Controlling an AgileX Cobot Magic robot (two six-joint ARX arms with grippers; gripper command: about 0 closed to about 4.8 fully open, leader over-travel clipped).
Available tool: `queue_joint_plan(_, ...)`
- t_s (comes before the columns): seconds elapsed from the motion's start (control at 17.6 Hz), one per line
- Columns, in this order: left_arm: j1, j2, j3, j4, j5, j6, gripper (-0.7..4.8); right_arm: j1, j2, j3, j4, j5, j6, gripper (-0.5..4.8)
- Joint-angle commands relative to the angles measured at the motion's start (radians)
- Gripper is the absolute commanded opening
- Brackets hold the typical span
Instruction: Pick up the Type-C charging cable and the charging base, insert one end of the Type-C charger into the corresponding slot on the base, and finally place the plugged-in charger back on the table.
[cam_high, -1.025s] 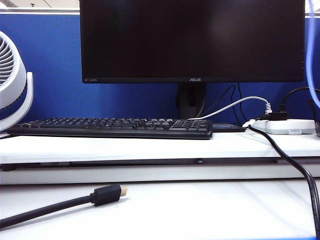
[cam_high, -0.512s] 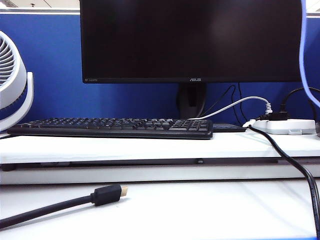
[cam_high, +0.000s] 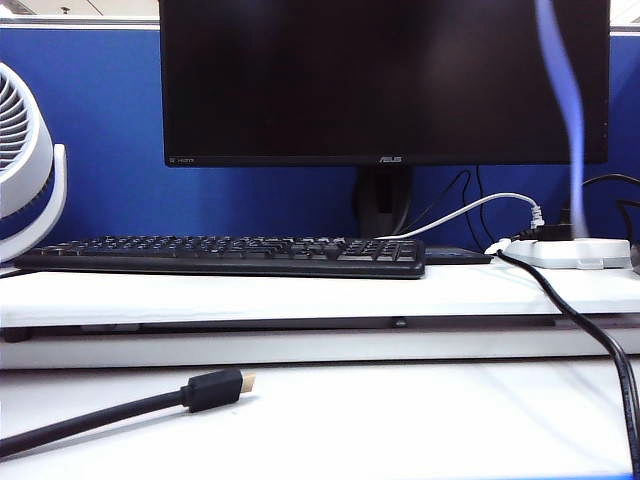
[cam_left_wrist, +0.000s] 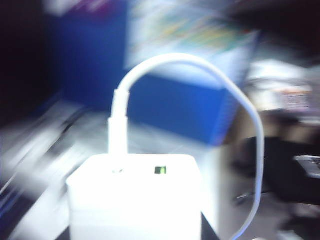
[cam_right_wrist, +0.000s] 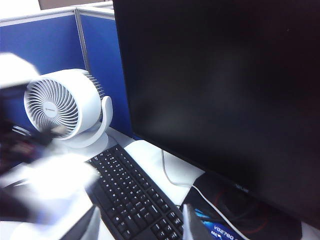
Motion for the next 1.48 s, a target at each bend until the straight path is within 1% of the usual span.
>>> queue_joint_plan(0.06,-0.001,0.079,0.006,-0.128,-0.122,0.005,-0.05,0.0,-0.009,0.003,0.021,-0.002,-0.002,2.2)
queue_joint_plan(0.23,-0.002,0.202,0.006,-0.204,-0.129,0.005,-0.05,0.0,-0.008,0.003,0.021,-0.002,-0.002,2.2)
queue_joint_plan(0.28,-0.002,0.281,0.006,-0.25,-0.128,0.044,-0.05,0.0,-0.009,0.003,0.021,-0.002,-0.002,2.2)
queue_joint_plan(0.4,-0.002,0.36,0.006,-0.336,-0.136,0.121,-0.05,0.0,-0.009,0.003,0.021,-0.002,-0.002,2.2)
queue_joint_plan(0.51,-0.009,0.42,0.006,-0.435,-0.201,0.18,-0.05,0.0,-0.009,0.003,0.021,-0.002,-0.002,2.2)
queue_joint_plan(0.57,-0.018,0.439,0.006,-0.495,-0.285,0.264,-0.05,0.0,-0.008,0.003,0.021,-0.002,-0.002,2.2)
queue_joint_plan(0.63,-0.032,0.447,0.006,-0.525,-0.356,0.344,-0.05,0.0,-0.008,0.003,0.021,-0.002,-0.002,2.2)
queue_joint_plan(0.74,-0.063,0.447,0.006,-0.534,-0.492,0.459,-0.05,0.0,-0.007,0.003,0.022,-0.001,-0.002,2.2)
queue_joint_plan(0.8,-0.072,0.447,0.006,-0.52,-0.494,0.49,-0.05,0.0,-0.007,0.003,0.022,-0.001,-0.002,2.2)
queue_joint_plan(0.91,-0.076,0.448,0.006,-0.516,-0.495,0.495,-0.05,0.0,-0.007,0.003,0.021,-0.002,-0.002,2.2)
queue_joint_plan(0.97,-0.076,0.447,0.006,-0.51,-0.496,0.495,0.21,0.0,-0.007,0.003,0.021,-0.002,-0.002,2.2)
queue_joint_plan(1.02,-0.076,0.447,0.006,-0.511,-0.517,0.494,1.99,0.0,-0.007,0.003,0.021,-0.002,-0.002,2.2)
queue_joint_plan(1.08,-0.076,0.447,0.006,-0.513,-0.537,0.495,3.31,0.0,-0.007,0.003,0.021,-0.002,-0.002,2.2)
queue_joint_plan(1.14,-0.076,0.447,0.006,-0.513,-0.54,0.495,3.95,0.0,-0.007,0.003,0.021,-0.002,-0.002,2.2)
queue_joint_plan(1.25,-0.077,0.446,0.011,-0.528,-0.54,0.492,3.95,0.0,-0.008,0.003,0.021,-0.002,-0.002,2.2)
queue_joint_plan(1.31,-0.077,0.439,0.025,-0.558,-0.54,0.473,3.93,0.0,-0.008,0.003,0.021,-0.002,-0.002,2.2)
queue_joint_plan(1.42,-0.077,0.405,0.07,-0.608,-0.54,0.449,3.12,0.0,-0.008,0.003,0.021,-0.002,-0.002,2.2)
queue_joint_plan(1.48,-0.077,0.376,0.09,-0.617,-0.54,0.444,2.1,0.0,-0.008,0.003,0.022,-0.001,-0.002,1.81)
